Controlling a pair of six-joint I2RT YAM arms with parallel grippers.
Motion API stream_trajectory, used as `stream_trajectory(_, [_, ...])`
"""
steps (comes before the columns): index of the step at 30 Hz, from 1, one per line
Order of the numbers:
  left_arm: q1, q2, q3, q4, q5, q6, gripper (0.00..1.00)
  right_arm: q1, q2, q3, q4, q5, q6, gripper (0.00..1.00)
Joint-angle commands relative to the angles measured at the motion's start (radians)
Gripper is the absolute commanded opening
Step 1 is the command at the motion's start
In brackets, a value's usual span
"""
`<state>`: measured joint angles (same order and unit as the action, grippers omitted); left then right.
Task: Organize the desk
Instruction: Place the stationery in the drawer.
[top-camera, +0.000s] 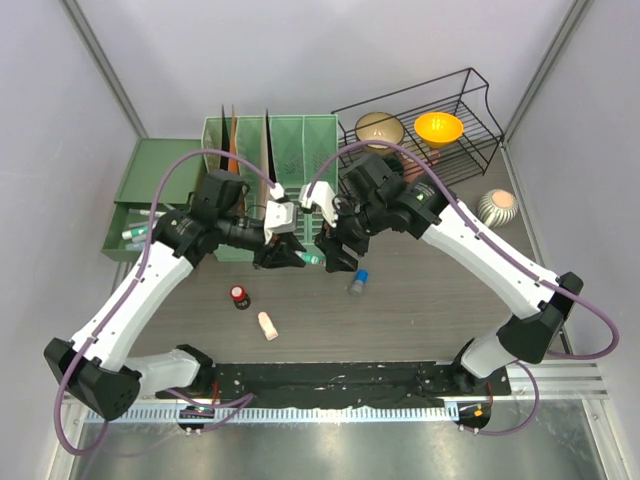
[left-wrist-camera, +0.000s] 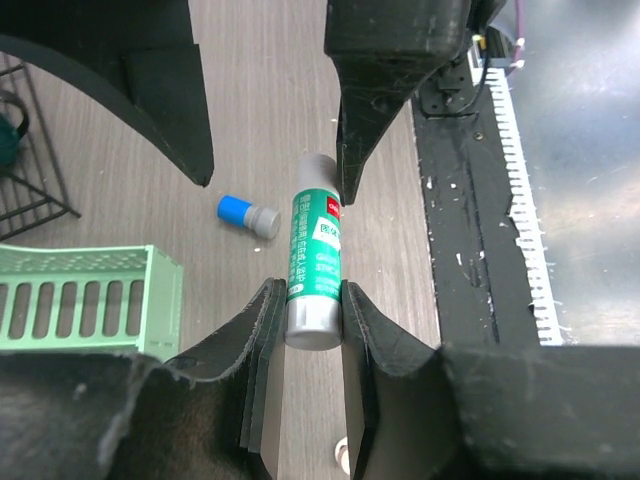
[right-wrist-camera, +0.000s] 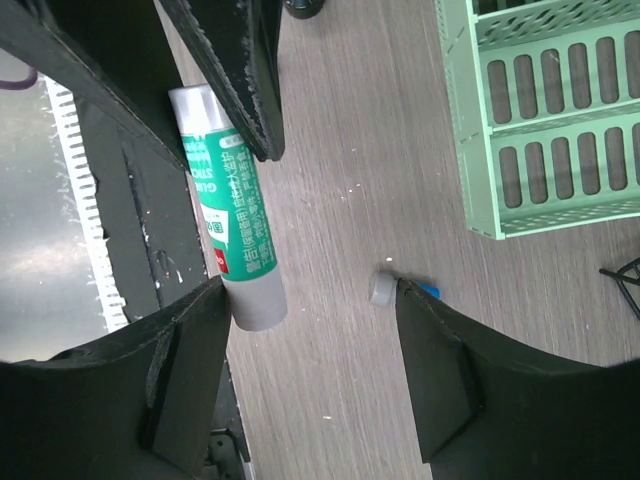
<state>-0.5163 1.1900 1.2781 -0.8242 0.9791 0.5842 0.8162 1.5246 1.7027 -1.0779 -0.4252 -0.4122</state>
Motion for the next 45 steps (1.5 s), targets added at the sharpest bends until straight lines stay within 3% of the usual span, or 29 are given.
stream_trajectory(1, [-0.001,-0.052,0.041,-0.013,-0.046,-0.007,0.00,-0.005,-0.043,-0.017,0.036,0.066,0.006,0.70])
stream_trajectory(7, [0.119,-0.133,0.064,-0.081,-0.120,0.045,0.00,-0.006,-0.093,-0.058,0.033,0.108,-0.020,0.71])
stream_trajectory(12, [0.433,-0.150,0.135,-0.246,-0.028,0.147,0.00,-0.009,-0.115,-0.104,0.036,0.134,-0.034,0.71])
stream_trajectory(17, [0.742,-0.152,0.199,-0.450,0.047,0.411,0.00,-0.020,-0.130,-0.132,0.042,0.137,-0.040,0.70])
stream_trajectory(26, [1.148,-0.035,0.215,-0.642,0.130,0.684,0.00,-0.049,-0.158,-0.199,0.073,0.140,-0.050,0.69])
stream_trajectory(31, [1.176,0.049,0.216,-0.678,0.095,0.759,0.00,-0.058,-0.158,-0.212,0.084,0.140,-0.053,0.69])
stream_trajectory(45, [1.187,0.171,0.216,-0.514,-0.016,0.701,0.00,-0.066,-0.126,-0.189,0.099,0.157,-0.051,0.69])
